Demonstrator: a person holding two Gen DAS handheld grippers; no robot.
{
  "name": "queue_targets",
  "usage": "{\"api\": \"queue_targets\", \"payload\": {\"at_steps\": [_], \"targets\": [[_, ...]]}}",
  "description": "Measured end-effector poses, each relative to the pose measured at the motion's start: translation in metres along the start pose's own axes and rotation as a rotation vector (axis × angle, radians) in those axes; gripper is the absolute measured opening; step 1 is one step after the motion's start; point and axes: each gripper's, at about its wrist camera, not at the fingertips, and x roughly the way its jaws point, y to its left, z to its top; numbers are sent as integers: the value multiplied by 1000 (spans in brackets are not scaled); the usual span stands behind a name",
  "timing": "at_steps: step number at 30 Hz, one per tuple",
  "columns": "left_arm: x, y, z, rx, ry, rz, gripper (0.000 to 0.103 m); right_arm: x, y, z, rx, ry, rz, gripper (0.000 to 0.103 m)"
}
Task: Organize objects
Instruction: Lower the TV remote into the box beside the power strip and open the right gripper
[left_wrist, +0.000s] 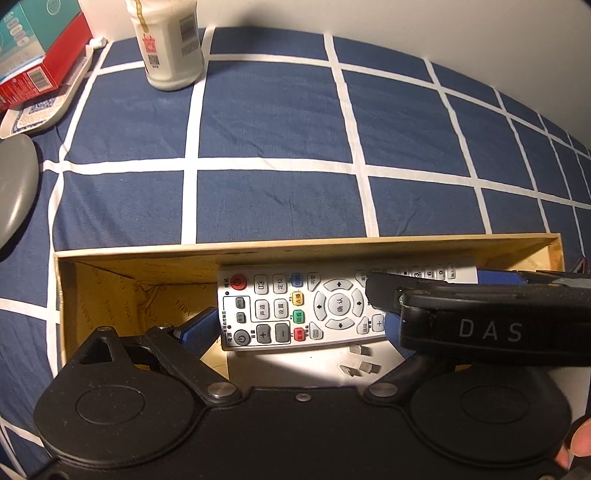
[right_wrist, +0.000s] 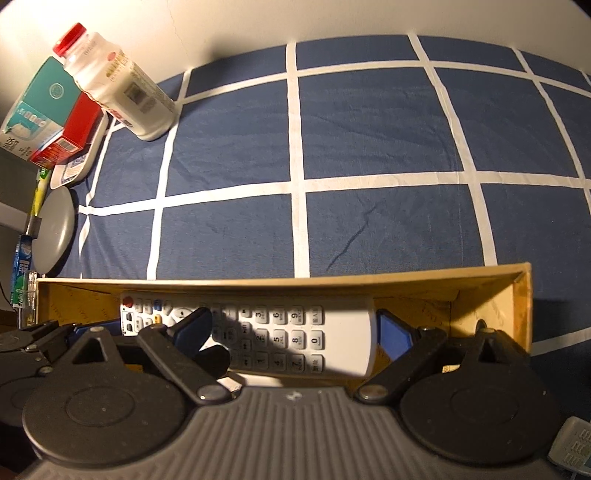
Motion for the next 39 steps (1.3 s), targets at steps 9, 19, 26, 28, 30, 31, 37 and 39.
{"api": "queue_targets", "payload": {"at_steps": [9, 19, 26, 28, 30, 31, 37, 39], "targets": [[12, 6, 4, -17, 24, -8, 94, 11, 0, 3, -4, 23, -9, 93], [11, 5, 2, -15, 22, -1, 95, 11, 0, 2, -7, 24, -17, 93], [-8, 6, -5, -32, -2, -25, 95, -2, 4, -3, -11, 4, -14, 93], [-16, 5, -7, -31, -12, -22, 95, -10, 6, -5, -14, -6, -4, 93], [-22, 3, -11, -31, -23, -24, 96, -17, 8, -7, -19, -18, 1, 93], [-26, 2, -12, -30, -28, -25, 96, -22, 9, -9, -21, -25, 5, 93], [-48, -3, -29, -23, -55, -20, 96, -49, 14, -19, -22, -70, 12, 93], [-55, -4, -34, -25, -64, -19, 96, -59, 14, -24, -23, -85, 9, 93]]}}
